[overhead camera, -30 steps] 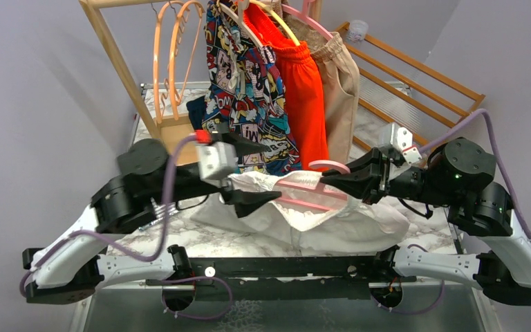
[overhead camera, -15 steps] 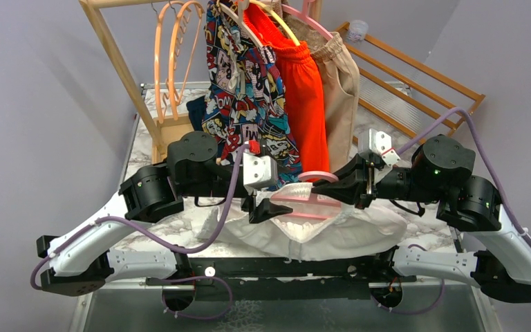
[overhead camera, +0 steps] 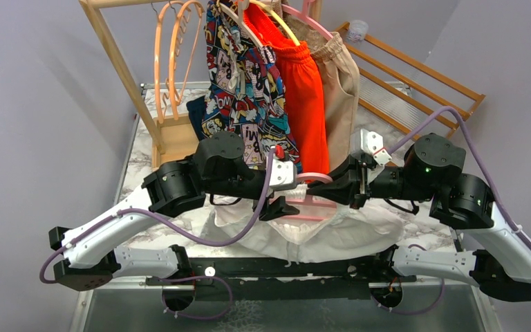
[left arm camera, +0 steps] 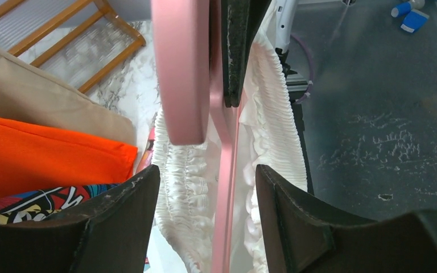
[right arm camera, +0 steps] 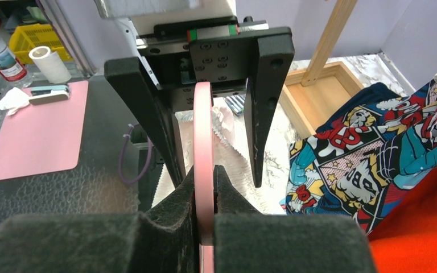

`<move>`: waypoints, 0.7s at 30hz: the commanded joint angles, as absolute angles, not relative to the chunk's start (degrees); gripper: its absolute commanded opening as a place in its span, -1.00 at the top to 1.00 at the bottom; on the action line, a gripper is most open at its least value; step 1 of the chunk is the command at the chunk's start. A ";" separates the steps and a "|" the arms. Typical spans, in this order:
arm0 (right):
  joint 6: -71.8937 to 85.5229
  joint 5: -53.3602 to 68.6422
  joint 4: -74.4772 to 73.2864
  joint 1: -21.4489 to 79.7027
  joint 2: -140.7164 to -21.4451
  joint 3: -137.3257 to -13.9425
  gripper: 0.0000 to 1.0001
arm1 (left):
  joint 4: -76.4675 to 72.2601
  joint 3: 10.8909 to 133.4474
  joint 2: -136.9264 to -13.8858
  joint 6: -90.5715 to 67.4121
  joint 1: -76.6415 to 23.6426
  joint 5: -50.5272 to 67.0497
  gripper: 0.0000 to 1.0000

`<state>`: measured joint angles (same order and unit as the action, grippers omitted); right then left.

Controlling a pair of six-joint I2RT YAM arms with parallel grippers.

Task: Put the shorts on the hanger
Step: Hang the shorts on the hanger.

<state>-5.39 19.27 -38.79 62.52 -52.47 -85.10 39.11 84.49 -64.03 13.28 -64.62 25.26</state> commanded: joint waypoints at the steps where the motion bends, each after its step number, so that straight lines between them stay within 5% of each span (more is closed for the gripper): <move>1: -4.67 21.33 -34.05 62.62 -52.22 -84.99 0.98 | 38.54 83.17 -64.32 14.55 -64.72 27.06 -0.25; 11: -4.58 21.79 -33.02 62.57 -52.58 -84.45 0.98 | 36.41 80.34 -63.60 14.43 -64.77 24.10 0.44; 15: -4.24 22.30 -32.74 62.59 -52.86 -83.94 0.99 | 35.20 79.28 -62.66 14.33 -64.71 22.50 0.95; 18: -4.34 21.63 -33.07 62.64 -53.07 -84.08 0.95 | 34.30 78.47 -61.62 14.46 -64.77 20.56 1.00; 21: -4.70 20.00 -34.05 62.61 -53.01 -84.77 0.23 | 33.36 77.79 -59.63 14.63 -64.75 17.37 1.00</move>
<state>-5.21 19.84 -37.28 62.48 -53.41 -83.92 37.76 78.67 -62.50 14.20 -64.99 23.73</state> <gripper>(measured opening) 0.198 0.086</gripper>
